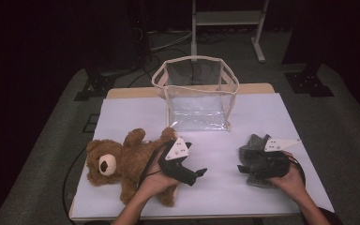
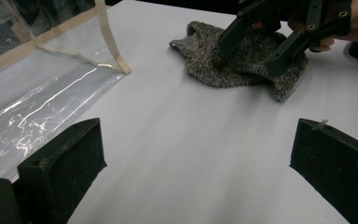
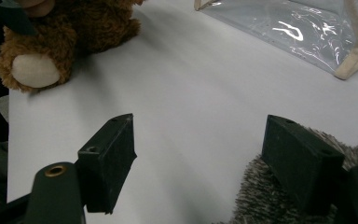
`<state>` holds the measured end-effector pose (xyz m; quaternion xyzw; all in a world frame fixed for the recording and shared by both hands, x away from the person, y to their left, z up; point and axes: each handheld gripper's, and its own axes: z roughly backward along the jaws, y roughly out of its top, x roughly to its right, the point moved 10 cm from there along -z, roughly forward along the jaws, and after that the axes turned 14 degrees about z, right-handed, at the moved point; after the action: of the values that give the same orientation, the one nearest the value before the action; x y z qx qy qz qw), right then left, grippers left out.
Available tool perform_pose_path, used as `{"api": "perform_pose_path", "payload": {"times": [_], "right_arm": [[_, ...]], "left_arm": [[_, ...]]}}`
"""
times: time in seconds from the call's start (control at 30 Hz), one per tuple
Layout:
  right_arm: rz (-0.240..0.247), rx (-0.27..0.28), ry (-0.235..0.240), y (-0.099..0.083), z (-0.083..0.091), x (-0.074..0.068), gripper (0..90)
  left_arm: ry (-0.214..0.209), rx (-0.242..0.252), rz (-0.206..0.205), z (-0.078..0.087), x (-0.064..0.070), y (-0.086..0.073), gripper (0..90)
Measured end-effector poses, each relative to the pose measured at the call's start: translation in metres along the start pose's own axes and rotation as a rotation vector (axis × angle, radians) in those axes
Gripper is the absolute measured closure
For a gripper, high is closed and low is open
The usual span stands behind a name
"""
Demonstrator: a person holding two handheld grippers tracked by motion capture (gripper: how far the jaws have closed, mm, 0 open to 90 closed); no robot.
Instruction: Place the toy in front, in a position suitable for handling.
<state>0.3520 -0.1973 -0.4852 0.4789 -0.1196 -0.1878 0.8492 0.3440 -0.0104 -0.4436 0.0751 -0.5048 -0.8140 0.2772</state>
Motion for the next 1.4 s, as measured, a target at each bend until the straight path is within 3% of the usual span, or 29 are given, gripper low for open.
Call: {"api": "perform_pose_path", "payload": {"times": [0.33, 0.37, 0.53, 0.57, 0.67, 0.83, 1.03, 1.4], "right_arm": [[0.000, 0.001, 0.005, 0.000, -0.001, 0.000, 24.2], [-0.005, 0.001, 0.004, -0.001, -0.001, 0.000, 24.2], [-0.019, 0.012, 0.006, -0.001, -0.001, 0.001, 24.3], [-0.019, 0.012, 0.005, 0.000, -0.001, 0.000, 24.3], [-0.018, 0.013, 0.005, 0.001, -0.001, -0.001, 24.3], [-0.007, 0.009, 0.004, 0.002, -0.003, -0.002, 24.2], [-0.006, 0.003, 0.007, 0.002, -0.006, -0.004, 24.3], [0.016, -0.017, 0.032, 0.004, -0.015, -0.013, 24.3]], "left_arm": [[-0.035, -0.007, -0.028, 0.006, 0.005, 0.002, 2.0], [-0.050, -0.010, -0.038, 0.010, 0.006, 0.003, 2.1], [-0.047, 0.005, -0.079, 0.027, 0.004, 0.007, 2.1], [-0.027, 0.025, -0.088, 0.040, -0.002, 0.010, 2.1], [-0.016, 0.046, -0.094, 0.053, -0.007, 0.012, 2.1], [0.048, 0.066, -0.118, 0.088, -0.028, 0.013, 2.1], [0.116, 0.138, -0.091, 0.133, -0.058, 0.016, 2.1], [0.193, 0.146, -0.093, 0.172, -0.087, -0.001, 2.1]]}}
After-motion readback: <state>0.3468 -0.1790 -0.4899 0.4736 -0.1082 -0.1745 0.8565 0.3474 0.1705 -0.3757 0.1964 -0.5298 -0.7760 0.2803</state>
